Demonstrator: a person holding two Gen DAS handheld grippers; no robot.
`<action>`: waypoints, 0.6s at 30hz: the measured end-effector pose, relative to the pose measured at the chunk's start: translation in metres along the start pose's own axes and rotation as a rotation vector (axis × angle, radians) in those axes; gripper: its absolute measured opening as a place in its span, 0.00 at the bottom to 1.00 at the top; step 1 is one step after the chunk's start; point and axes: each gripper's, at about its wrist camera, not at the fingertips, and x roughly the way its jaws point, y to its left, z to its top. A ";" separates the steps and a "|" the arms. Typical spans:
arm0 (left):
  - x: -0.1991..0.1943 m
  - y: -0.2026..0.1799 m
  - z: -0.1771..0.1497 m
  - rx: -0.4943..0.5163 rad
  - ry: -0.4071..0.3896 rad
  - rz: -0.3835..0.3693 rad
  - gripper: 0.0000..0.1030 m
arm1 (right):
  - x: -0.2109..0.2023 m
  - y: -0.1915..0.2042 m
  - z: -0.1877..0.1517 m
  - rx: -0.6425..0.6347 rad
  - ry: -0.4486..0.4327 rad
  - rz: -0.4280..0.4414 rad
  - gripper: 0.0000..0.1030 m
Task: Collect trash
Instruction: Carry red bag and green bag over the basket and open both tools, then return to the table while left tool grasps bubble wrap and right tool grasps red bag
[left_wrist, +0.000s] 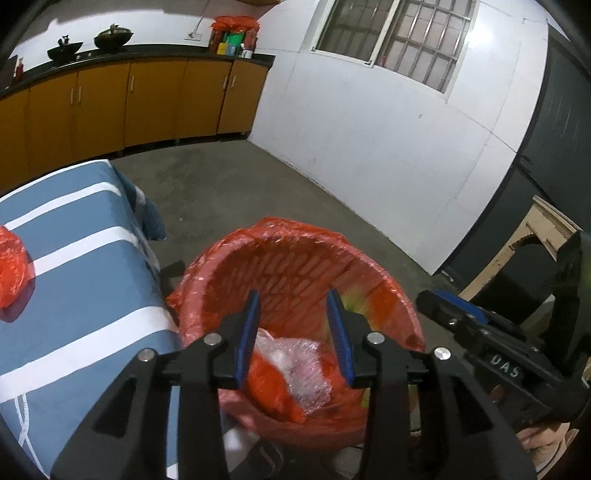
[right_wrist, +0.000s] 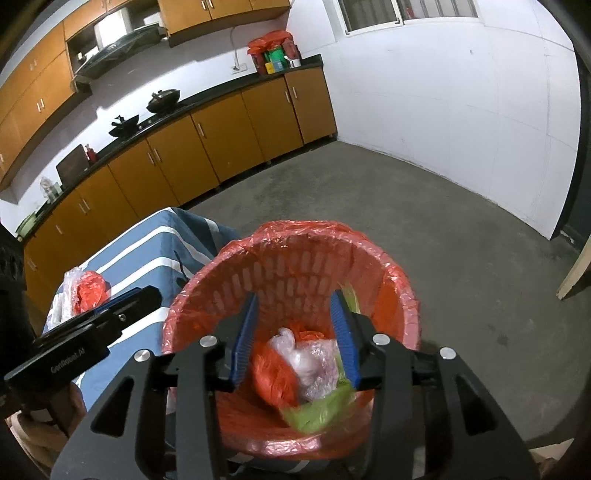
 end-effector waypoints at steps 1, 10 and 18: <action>-0.001 0.001 -0.001 -0.002 -0.003 0.010 0.39 | -0.001 -0.001 -0.001 0.001 0.001 -0.003 0.40; -0.031 0.024 -0.008 0.000 -0.060 0.145 0.56 | -0.004 0.009 -0.004 -0.034 0.000 -0.009 0.40; -0.086 0.068 -0.021 0.001 -0.148 0.333 0.64 | 0.001 0.058 0.000 -0.117 0.004 0.070 0.40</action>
